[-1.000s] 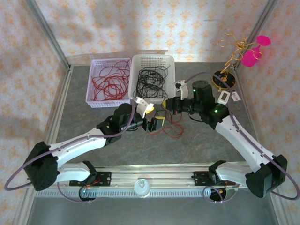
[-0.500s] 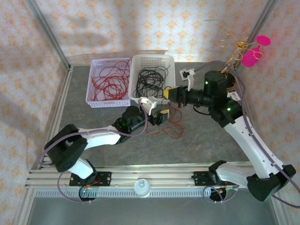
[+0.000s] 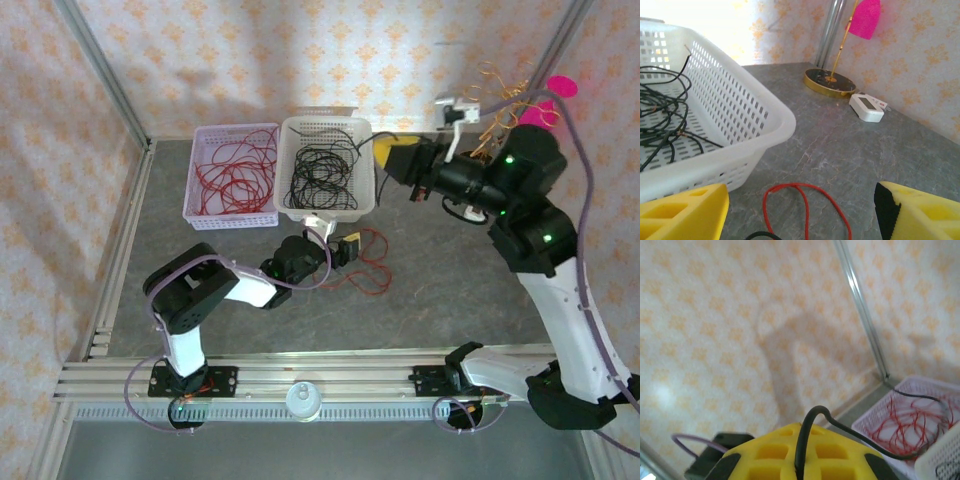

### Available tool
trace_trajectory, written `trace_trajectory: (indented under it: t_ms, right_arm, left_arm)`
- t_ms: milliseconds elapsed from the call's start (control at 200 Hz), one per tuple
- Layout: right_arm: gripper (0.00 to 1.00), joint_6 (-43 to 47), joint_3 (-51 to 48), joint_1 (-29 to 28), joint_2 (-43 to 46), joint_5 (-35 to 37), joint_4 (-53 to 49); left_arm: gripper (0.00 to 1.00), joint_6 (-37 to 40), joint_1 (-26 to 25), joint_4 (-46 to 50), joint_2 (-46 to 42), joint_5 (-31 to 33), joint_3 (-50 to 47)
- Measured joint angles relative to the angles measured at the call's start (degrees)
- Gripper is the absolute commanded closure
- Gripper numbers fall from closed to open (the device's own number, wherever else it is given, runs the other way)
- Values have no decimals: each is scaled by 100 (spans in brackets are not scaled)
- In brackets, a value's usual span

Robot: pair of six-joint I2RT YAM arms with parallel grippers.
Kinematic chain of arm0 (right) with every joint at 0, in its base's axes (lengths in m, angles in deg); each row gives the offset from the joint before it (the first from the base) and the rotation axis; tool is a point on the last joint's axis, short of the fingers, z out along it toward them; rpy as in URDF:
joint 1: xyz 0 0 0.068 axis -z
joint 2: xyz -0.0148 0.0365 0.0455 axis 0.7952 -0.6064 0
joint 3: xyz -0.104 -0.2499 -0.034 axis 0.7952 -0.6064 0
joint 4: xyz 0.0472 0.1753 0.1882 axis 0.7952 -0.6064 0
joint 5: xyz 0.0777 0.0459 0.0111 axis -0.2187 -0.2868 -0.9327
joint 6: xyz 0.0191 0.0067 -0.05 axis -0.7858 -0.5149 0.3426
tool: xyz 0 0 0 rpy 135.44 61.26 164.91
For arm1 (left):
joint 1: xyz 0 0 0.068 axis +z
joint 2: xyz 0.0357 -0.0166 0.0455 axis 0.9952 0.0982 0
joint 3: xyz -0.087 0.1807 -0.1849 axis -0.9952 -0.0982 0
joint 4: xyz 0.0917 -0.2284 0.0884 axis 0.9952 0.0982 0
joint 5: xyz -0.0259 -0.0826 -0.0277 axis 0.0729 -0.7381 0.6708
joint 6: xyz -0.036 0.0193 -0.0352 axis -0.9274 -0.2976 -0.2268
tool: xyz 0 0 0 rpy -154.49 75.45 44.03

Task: Untangle the cables

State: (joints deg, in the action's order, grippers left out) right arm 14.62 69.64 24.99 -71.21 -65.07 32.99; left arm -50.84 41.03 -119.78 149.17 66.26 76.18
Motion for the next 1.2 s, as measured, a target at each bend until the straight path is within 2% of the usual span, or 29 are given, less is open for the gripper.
trace_trajectory:
  t_ms: [135,350,656,961,1201]
  right_arm:
    - [100,-81,404,0,-48,313,140]
    - [100,-101,435,52,-291,885,179]
    - [100,-46,116,177,-1038,1596,229]
    - [100,151,-214,188,-2162,2291,557]
    - [100,160,-92,186,-3637,2496,901]
  left_arm:
    - [24,-199,0,-160,66,28,-173]
    - [24,-535,-22,-428,-44,26,-680]
    - [24,-778,-411,-245,-1499,68,-1462]
    - [24,-894,-431,1001,-2905,332,-1888]
    - [21,-896,-431,2310,-4072,669,-2004]
